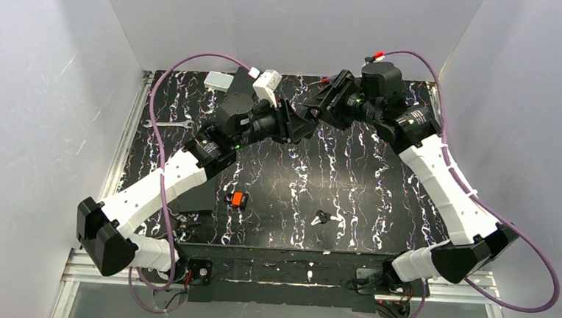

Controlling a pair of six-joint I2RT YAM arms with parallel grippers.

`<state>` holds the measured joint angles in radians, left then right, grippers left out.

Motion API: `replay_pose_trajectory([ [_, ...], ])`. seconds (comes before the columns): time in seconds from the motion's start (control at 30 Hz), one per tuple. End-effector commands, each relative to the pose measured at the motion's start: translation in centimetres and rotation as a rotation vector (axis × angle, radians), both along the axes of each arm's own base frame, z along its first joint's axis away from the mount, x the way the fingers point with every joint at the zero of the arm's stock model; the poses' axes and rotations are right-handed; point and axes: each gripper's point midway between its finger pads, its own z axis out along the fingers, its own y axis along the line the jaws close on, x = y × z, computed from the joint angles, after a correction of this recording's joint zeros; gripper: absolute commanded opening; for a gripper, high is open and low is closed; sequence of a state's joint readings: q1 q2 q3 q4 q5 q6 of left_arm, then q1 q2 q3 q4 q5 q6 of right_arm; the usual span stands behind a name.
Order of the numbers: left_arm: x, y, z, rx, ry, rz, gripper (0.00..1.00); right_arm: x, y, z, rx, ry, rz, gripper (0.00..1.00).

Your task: Unlock with the key

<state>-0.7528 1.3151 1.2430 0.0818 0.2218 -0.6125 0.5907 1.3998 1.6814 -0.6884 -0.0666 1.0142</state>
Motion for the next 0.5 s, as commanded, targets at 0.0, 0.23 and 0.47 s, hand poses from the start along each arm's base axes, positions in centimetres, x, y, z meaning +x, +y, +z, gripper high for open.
replay_pose_trajectory([
  [0.0, 0.27, -0.50, 5.81, -0.101, -0.153, 0.000, 0.00, -1.25, 1.50, 1.68, 0.050, -0.014, 0.071, 0.61],
  [0.23, 0.28, -0.31, 5.43, -0.094, -0.150, 0.009, 0.00, -1.53, 1.43, 1.12, 0.042, -0.003, 0.075, 0.35],
  [0.47, 0.06, -0.32, 5.30, -0.094, -0.148, 0.000, 0.00, -1.42, 1.56, 1.62, 0.055, -0.023, 0.077, 0.18],
])
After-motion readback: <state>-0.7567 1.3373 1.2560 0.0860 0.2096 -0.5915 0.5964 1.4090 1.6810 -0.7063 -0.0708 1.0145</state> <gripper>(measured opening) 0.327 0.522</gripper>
